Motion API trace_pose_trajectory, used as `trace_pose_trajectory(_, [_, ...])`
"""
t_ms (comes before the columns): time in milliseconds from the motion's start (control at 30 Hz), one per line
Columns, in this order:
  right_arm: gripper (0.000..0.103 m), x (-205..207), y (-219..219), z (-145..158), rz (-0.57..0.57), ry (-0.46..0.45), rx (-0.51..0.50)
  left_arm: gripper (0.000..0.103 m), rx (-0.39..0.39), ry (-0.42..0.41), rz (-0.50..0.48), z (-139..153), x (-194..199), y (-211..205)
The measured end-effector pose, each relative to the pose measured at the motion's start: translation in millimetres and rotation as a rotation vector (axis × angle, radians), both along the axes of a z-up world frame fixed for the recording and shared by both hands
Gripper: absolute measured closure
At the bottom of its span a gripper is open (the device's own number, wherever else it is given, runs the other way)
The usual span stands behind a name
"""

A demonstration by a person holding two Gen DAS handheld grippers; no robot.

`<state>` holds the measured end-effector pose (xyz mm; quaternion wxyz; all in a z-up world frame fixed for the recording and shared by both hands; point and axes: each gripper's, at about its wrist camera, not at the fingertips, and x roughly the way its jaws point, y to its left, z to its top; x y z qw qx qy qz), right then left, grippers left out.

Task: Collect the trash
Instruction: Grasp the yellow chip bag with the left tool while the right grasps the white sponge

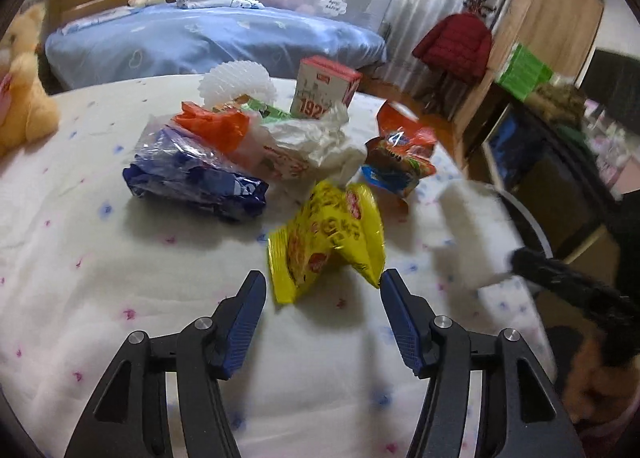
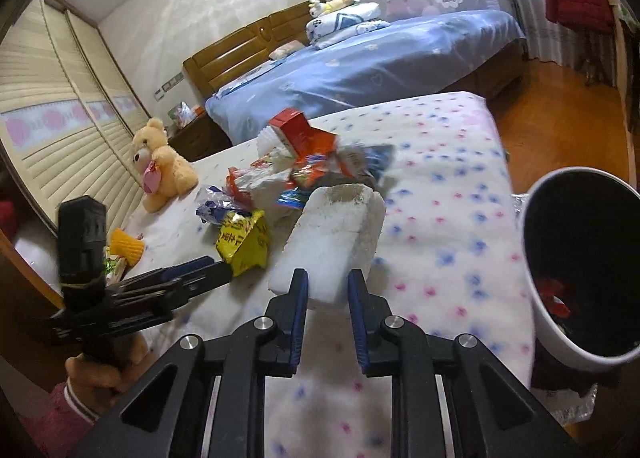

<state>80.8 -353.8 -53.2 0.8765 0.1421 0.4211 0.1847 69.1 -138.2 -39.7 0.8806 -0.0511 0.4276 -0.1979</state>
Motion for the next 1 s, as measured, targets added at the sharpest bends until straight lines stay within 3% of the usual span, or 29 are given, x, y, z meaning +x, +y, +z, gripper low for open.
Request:
trace_pose_trajectory(100, [0.083,-6.1,-10.4,-0.8,-0.021,0.006,0.009,0.078,0.071,0.008,-0.001,-7.0,4.1,-15.0])
trace_pose_trajectory(167, [0.083,-9.3,-17.0,-1.9,-0.036,0.009,0.011,0.094,0.067,0.022,-0.016,-9.2,8.3,-21.0])
trace_pose_trajectory(467, [0.083,-22.0,-38.0,2.1,-0.069,-0.004,0.027,0.096,0.036,0.009,-0.010,-2.8,4.8,-23.7])
trace_pose_trajectory(533, [0.083,-23.9,-40.4,2.3,-0.070,-0.004,0.032,0.086,0.024,0.015,0.009,-2.6,3.3,-18.5])
trace_pose_trajectory(600, [0.083,-25.6,-42.0,1.8,-0.073,-0.004,0.032,0.068,0.033,0.013,0.040,-2.4,5.6,-18.5])
trace_pose_trajectory(767, [0.083,-28.3,-45.5,3.1,-0.086,-0.006,0.037,0.064,0.066,0.037,0.088,-7.6,23.5,-25.3])
trace_pose_trajectory(833, [0.083,-28.6,-48.6,3.5,-0.093,-0.007,0.038,0.066,0.079,0.047,0.105,-11.1,31.5,-29.0])
trace_pose_trajectory(900, [0.083,-28.5,-51.9,4.2,-0.101,-0.008,0.041,0.092,0.078,0.041,0.108,-11.6,36.3,-31.2])
trace_pose_trajectory(1000, [0.083,-29.8,-57.2,4.5,-0.110,-0.011,0.039,0.098,0.055,0.044,0.096,-13.0,36.1,-31.4])
